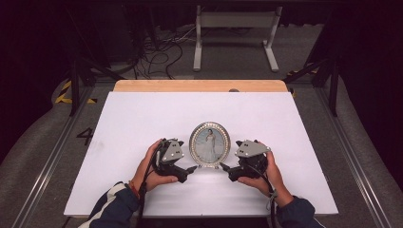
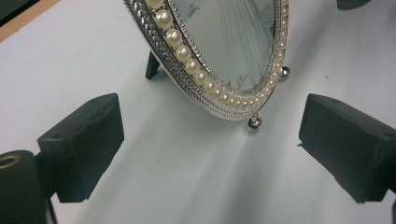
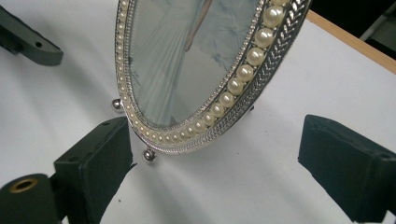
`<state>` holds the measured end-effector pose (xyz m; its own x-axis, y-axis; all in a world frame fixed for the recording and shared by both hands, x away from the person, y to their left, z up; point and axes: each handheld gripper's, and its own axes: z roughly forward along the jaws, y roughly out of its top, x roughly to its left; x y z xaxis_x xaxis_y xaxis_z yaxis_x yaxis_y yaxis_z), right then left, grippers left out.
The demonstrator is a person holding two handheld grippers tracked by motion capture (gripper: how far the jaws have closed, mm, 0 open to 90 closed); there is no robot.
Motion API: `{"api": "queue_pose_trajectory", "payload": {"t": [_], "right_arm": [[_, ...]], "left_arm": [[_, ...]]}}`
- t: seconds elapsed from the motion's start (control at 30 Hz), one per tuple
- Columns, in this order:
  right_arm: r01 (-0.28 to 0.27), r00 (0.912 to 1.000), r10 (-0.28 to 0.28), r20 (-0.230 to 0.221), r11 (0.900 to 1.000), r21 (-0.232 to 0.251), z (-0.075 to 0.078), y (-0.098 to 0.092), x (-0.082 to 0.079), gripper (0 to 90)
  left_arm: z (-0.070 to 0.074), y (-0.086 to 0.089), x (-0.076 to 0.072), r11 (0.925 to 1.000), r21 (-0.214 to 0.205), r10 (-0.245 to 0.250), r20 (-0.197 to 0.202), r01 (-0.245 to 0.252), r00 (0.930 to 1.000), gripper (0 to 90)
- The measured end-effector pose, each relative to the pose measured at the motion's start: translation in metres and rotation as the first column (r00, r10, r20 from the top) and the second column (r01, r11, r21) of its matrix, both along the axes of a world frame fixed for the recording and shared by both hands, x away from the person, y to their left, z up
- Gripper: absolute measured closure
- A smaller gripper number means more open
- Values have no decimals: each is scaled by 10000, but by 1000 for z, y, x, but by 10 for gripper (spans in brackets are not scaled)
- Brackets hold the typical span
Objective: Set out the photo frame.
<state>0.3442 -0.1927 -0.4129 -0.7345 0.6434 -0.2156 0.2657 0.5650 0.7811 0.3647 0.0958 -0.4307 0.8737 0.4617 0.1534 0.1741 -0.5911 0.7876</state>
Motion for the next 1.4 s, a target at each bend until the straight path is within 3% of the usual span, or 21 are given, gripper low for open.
{"api": "queue_pose_trajectory", "payload": {"t": [0.3, 0.63, 1.4], "right_arm": [[109, 9998, -103, 152, 9993, -361, 0, -9, -4, 109], [463, 9986, -451, 260, 9978, -482, -2, -24, -9, 110], [1122, 9934, -1103, 305, 9910, -723, -9, -55, -19, 112]], "left_arm": [[5, 16, -6, 9997, -96, 220, 294, -218, 9993, 82], [2, 38, -14, 9984, 201, 519, 435, -528, 9977, 85], [-4, 88, -31, 9904, 255, 1343, 461, -1356, 9899, 82]]}}
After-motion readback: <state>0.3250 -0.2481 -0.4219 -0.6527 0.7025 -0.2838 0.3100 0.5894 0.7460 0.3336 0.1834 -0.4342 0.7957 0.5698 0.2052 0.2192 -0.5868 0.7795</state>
